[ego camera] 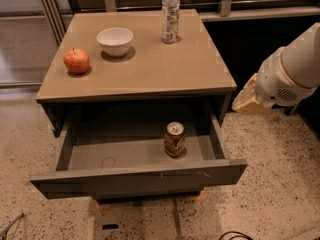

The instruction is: Pick orange can from top drawer and place on counter

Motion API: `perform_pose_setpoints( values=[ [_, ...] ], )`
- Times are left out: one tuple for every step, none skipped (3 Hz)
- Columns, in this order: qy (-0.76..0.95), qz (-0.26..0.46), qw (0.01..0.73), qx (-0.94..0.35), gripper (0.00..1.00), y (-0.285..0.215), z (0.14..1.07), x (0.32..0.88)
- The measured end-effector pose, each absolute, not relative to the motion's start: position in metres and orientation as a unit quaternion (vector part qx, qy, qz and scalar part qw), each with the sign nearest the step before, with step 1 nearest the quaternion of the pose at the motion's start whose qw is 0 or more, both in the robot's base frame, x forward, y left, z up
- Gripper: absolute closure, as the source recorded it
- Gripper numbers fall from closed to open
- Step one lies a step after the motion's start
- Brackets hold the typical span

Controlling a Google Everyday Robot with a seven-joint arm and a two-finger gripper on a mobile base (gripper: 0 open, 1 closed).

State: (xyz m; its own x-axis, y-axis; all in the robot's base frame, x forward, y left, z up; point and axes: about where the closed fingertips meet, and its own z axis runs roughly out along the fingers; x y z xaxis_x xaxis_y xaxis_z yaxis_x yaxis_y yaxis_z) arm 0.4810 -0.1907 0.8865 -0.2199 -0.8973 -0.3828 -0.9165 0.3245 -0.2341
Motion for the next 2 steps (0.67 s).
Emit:
perform_pose_setpoints(
  values=[
    [0.781,0.078,0.248,-0.568,1.00,-0.1712,0.8353,0.4987],
    [0.781,0.078,0.248,-0.568,1.00,-0.1712,0.8353,0.4987]
  ],
)
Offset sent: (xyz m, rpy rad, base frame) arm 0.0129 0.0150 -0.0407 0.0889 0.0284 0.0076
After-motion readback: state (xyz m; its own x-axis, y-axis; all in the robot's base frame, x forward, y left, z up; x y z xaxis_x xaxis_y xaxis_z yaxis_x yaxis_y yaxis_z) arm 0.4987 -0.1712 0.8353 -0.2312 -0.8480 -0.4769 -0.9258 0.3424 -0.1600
